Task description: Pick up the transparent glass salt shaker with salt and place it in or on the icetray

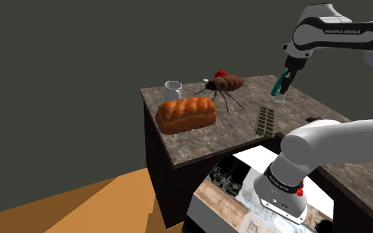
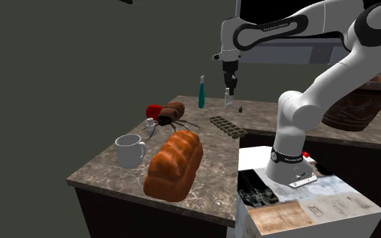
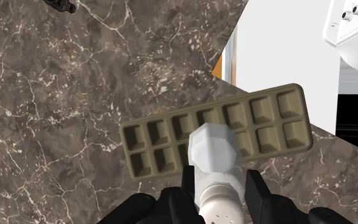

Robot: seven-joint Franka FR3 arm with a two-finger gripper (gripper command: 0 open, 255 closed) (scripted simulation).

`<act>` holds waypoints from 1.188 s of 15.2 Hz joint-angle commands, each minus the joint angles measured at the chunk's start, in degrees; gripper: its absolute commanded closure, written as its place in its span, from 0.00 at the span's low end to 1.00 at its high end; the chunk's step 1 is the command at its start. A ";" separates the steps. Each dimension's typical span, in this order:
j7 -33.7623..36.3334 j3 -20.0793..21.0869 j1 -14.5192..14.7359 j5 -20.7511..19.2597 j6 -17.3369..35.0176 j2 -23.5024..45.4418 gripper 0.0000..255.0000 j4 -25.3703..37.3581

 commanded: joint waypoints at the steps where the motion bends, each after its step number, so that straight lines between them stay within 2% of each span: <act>1: -0.30 -0.69 -0.36 -0.66 1.06 -0.17 1.00 -1.13; 18: 1.78 -5.44 -1.35 -4.97 15.15 3.51 1.00 -11.64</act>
